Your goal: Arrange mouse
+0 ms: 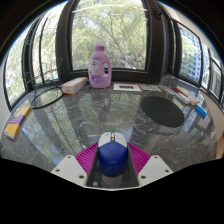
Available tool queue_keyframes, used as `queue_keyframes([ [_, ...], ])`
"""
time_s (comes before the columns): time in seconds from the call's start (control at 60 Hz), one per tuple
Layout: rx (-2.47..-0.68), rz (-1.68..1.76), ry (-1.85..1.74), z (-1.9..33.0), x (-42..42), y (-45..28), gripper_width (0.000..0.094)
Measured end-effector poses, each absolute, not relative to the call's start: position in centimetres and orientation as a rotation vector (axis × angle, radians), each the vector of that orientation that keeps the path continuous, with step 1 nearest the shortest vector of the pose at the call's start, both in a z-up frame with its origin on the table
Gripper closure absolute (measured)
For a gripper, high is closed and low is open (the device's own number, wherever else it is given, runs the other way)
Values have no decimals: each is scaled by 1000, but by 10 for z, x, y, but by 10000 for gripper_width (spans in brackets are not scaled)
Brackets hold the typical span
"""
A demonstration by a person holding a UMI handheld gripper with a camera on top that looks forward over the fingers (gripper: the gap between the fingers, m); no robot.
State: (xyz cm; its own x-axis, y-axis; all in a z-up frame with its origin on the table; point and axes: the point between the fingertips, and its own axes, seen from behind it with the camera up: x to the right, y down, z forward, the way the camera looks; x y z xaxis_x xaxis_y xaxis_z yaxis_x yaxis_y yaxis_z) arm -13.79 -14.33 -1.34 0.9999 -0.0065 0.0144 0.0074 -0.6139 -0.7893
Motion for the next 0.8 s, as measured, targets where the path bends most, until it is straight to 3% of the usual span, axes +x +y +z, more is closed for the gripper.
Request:
queue_keyframes([
  [0.217,-2244,32,-44,-13,-145,-139,550],
  [0.333,-2229,55,-94,6,-147,-129,582],
  [0.417,-2160,120,-136,55,-157,-111,580],
  [0.633,-1799,237,-140,267,-121,-37,583],
  [0.7,-1736,226,-116,299,-84,-19,585],
  [0.8,-1765,182,-66,273,-21,5,585],
])
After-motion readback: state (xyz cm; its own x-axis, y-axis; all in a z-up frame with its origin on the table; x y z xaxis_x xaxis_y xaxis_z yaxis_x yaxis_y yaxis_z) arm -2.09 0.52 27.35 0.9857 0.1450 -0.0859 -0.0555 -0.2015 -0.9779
